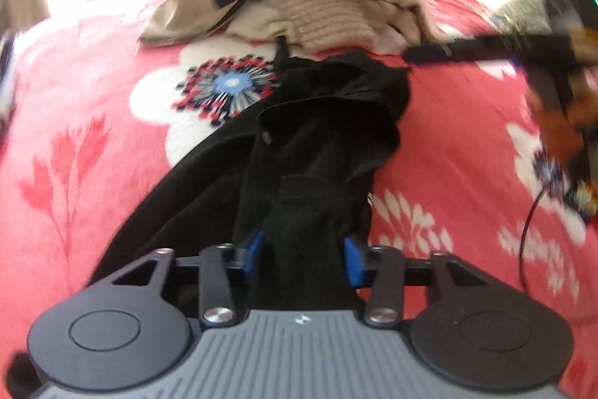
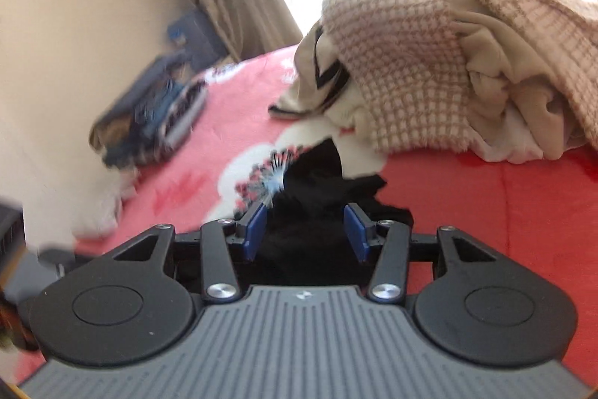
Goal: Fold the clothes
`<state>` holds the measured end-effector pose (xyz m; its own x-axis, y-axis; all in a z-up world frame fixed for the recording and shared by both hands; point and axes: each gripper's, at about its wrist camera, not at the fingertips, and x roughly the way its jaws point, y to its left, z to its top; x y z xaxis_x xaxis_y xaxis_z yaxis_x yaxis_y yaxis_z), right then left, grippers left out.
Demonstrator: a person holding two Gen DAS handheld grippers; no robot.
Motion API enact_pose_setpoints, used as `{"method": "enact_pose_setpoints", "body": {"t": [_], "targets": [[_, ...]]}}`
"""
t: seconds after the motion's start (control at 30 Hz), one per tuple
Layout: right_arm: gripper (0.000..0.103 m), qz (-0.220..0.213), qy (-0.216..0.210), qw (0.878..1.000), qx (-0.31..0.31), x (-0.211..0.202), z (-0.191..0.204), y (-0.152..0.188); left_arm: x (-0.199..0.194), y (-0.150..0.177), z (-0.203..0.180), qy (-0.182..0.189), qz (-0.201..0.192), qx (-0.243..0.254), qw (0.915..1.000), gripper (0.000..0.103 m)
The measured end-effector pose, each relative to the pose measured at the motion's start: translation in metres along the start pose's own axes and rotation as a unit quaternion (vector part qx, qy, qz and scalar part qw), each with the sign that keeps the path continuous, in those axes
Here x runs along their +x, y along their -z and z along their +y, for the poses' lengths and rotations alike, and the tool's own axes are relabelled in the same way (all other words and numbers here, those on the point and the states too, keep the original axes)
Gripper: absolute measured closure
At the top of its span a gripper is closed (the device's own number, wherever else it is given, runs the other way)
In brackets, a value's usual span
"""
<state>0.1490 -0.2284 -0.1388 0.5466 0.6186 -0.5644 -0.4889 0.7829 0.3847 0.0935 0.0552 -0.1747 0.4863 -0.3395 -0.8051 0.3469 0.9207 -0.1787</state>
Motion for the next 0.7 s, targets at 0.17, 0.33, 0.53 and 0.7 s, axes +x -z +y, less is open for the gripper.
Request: {"method": "enact_pose_setpoints", "body": {"t": [0.17,0.33,0.53,0.7], "targets": [[0.058,0.011,0.02,0.994,-0.106,0.019,0.03,0.014,-0.011,0.006,0.003,0.0,-0.021,-0.017,0.9996,0.087],[0.06,0.042,0.067,0.966,-0.248,0.052,0.06,0.023,-0.03,0.01,-0.004,-0.002,-0.051,-0.003,0.9987,0.097],[0.074,0.03,0.182,0.938,-0.295,0.057,0.055,0.024,-0.054,0.02,-0.016,0.009,-0.082,0.023,0.9963,0.099],[0.074,0.036,0.238,0.921,-0.307,0.062,0.046,0.034,-0.071,0.029,-0.029,0.018,-0.101,0.05,0.9934,0.099]]}}
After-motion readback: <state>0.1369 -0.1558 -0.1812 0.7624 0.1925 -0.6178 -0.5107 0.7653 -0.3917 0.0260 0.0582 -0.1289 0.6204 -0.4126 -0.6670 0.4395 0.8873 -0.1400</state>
